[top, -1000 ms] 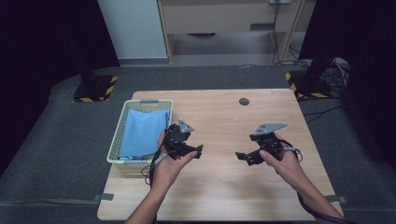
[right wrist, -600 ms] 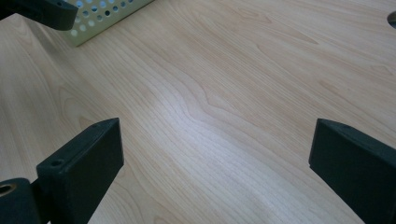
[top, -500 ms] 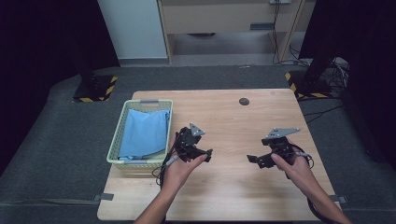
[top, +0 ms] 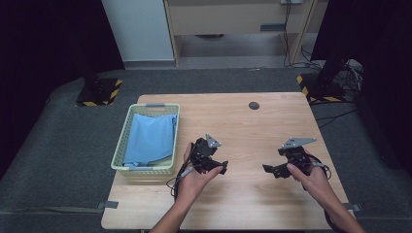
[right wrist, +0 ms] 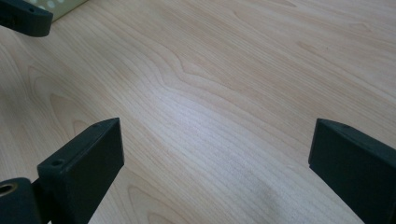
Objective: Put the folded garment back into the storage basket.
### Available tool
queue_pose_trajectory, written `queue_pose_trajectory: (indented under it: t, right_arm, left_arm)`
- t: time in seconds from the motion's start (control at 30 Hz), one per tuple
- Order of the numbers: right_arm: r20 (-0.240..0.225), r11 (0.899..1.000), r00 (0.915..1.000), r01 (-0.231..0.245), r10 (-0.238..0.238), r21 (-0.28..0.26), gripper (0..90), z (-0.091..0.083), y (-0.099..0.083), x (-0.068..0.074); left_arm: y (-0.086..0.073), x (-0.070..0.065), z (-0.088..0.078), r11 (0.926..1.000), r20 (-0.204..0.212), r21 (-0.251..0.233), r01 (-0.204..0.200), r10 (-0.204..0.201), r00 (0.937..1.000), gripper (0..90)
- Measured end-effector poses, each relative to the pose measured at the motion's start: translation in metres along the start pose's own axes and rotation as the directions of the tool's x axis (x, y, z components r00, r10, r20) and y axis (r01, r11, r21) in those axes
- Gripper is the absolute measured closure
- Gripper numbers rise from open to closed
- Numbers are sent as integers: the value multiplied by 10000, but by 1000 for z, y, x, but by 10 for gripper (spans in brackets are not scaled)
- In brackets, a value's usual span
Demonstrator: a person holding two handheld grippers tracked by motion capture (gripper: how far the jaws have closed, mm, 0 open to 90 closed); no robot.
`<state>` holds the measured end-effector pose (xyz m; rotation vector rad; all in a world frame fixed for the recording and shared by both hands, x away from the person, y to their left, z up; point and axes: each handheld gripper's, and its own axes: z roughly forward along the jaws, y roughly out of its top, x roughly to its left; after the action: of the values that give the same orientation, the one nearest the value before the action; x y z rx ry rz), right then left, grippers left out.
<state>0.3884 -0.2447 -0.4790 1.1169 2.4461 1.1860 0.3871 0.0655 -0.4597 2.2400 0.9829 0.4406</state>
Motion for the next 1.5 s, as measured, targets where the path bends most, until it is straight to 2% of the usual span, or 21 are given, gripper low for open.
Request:
queue_pose_trajectory:
  t: [0.2, 0.53, 0.73, 0.87, 1.03, 1.1, 1.23, 1.4, 1.5]
  right_arm:
    - [124, 9998, 9998, -179, 178, 116, 35, 3, -9, -4]
    - [155, 9991, 9993, -337, 333, 272, 35, 8, -22, -2]
    - [436, 9967, 9973, -621, 598, 530, 36, 14, -31, -11]
    - [667, 9946, 9959, -663, 611, 796, 37, 18, -35, -17]
    - [1037, 9900, 9903, -1025, 923, 972, 38, 22, -37, -27]
    - [1065, 9897, 9898, -1047, 943, 972, 37, 24, -37, -29]
    - [1027, 9863, 9889, -1186, 1069, 1147, 38, 31, -38, -30]
    - [1266, 9904, 9895, -840, 699, 1095, 7, 36, -42, -23]
    - [1666, 9943, 9859, -38, -140, 1065, 5, 38, -48, -16]
  left_arm:
    - [-5, -5, 7, 10000, 51, -7, 60, -60, 10000, 47]
    - [-25, -16, 30, 9989, 289, 430, 165, -178, 9994, 51]
    - [-35, -15, 38, 9989, 250, 355, 317, -326, 9992, 51]
    - [-43, -16, 44, 9990, 272, 391, 233, -244, 9993, 51]
    - [-51, -16, 54, 9978, 266, 429, 499, -510, 9983, 50]
    - [-51, -17, 55, 9986, 142, 402, 357, -363, 9992, 42]
    - [-52, -18, 57, 9991, 114, 242, 349, -352, 9993, 27]
    - [-60, -23, 58, 9984, 50, -387, 414, -413, 9991, 0]
    - [-60, -23, 57, 9989, 133, -363, 304, -299, 9995, 0]
